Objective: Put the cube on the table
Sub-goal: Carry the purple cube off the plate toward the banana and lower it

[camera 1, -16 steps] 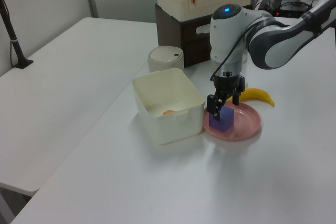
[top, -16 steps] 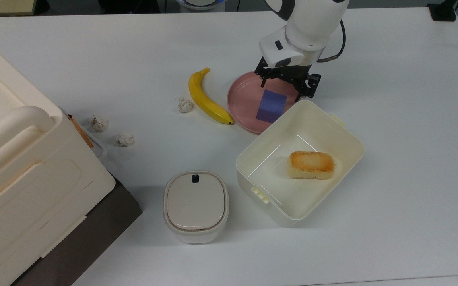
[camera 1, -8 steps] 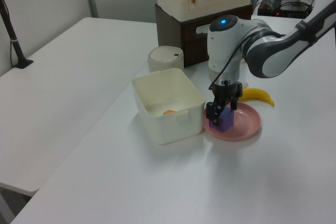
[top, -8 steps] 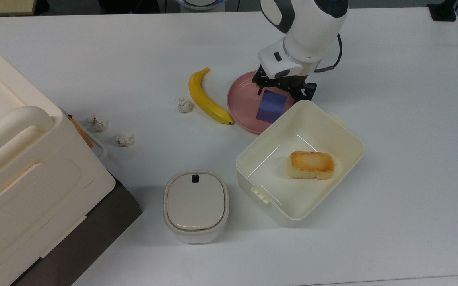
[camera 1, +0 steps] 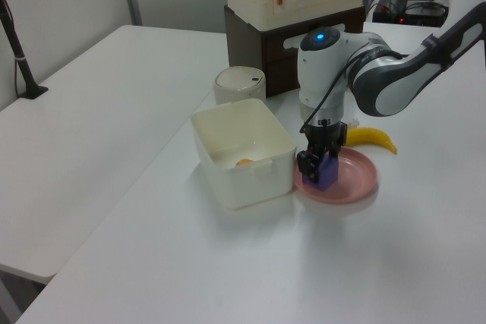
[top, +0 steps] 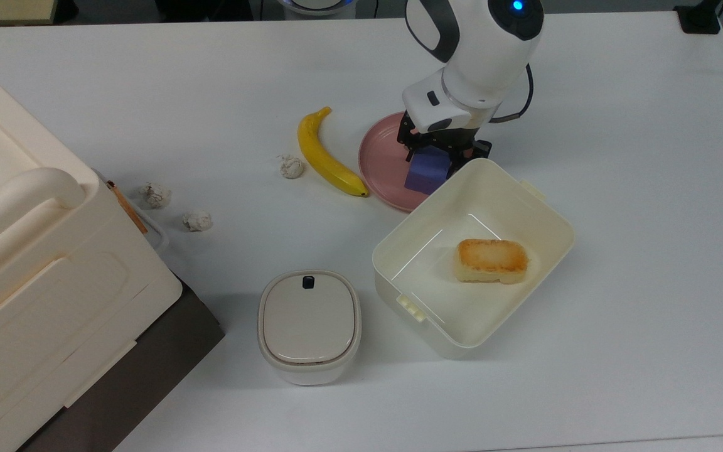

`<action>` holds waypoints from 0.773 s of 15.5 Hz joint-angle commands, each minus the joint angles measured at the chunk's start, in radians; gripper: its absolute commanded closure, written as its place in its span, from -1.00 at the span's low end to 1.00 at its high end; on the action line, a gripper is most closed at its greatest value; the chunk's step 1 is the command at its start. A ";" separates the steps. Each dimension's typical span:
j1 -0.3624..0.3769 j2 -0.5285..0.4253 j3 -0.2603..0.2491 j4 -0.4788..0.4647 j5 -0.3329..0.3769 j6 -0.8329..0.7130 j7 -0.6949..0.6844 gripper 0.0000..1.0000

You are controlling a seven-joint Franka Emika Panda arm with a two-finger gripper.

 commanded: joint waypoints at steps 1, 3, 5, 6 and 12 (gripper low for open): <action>-0.008 0.006 -0.002 0.009 -0.021 0.028 0.026 1.00; -0.008 0.005 -0.002 0.009 -0.020 0.030 0.026 1.00; -0.012 -0.004 -0.002 0.009 -0.021 0.028 0.023 1.00; -0.014 -0.010 -0.002 0.009 -0.023 0.027 0.021 1.00; -0.058 -0.041 -0.010 0.024 -0.007 0.025 0.028 1.00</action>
